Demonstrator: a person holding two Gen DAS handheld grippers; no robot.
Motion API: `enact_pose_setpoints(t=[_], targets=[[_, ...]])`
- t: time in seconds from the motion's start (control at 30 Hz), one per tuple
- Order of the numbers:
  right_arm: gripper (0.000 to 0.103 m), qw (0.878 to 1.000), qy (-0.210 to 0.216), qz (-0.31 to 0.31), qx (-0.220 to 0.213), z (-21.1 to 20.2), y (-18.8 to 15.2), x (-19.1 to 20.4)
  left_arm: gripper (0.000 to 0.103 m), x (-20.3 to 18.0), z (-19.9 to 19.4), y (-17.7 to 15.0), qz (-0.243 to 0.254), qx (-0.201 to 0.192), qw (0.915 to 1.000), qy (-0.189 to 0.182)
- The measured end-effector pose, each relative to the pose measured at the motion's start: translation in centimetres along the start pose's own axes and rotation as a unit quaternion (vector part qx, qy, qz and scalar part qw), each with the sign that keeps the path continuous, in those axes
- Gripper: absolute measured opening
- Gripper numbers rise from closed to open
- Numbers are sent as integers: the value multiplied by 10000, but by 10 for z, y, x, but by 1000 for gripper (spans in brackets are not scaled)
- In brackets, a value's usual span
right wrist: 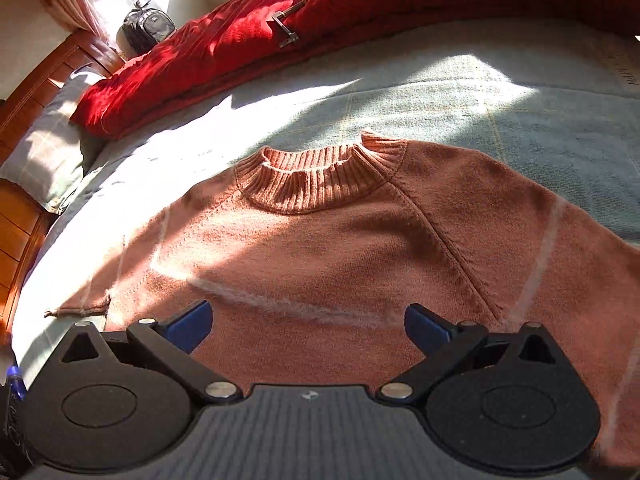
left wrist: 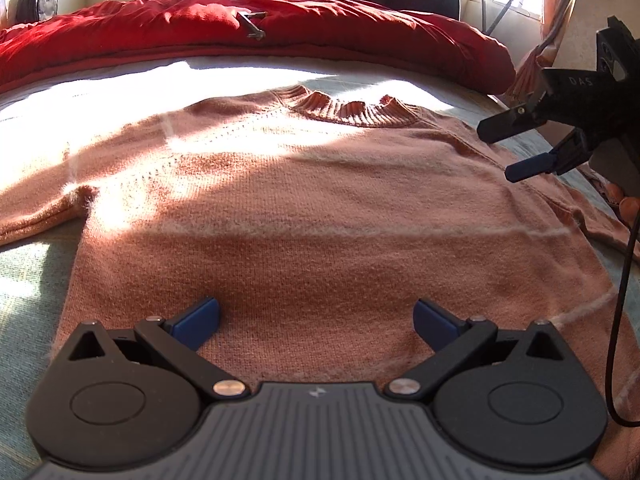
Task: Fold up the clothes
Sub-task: 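Raise the right gripper above the flat sweater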
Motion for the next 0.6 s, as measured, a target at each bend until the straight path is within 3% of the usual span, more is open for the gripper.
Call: enact_pose_setpoints(t=[0.13, 0.2, 0.27, 0.37, 0.5, 0.6], targets=[[103, 9997, -9, 109, 201, 27, -25, -8, 102, 0, -1, 2, -4, 31, 10000, 20], [103, 9997, 24, 248, 57, 30, -25, -11, 102, -1, -14, 6, -118, -82, 9999, 48], [103, 9991, 38, 423, -26, 16, -23, -9, 102, -3, -29, 7, -124, -375, 9992, -93], [103, 9990, 298, 302, -134, -6, -31, -2, 102, -1, -39, 6, -237, -451, 9985, -222], [103, 9982, 592, 116, 72, -13, -60, 10, 102, -2, -34, 0, -306, -222, 9992, -110], [103, 9991, 372, -29, 216, -6, -84, 16, 102, -4, -27, -12, -299, 96, 9994, -144]])
Point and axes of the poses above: each gripper's, at about its wrist camera, not at the fingertips, and z roughly the way its jaws point, x to its left, y to its top, the point moved 1 cm from there along z, roughly the way its jaws point, and after that the axes turned 9 degrees about -y, right-handed, at the moved point
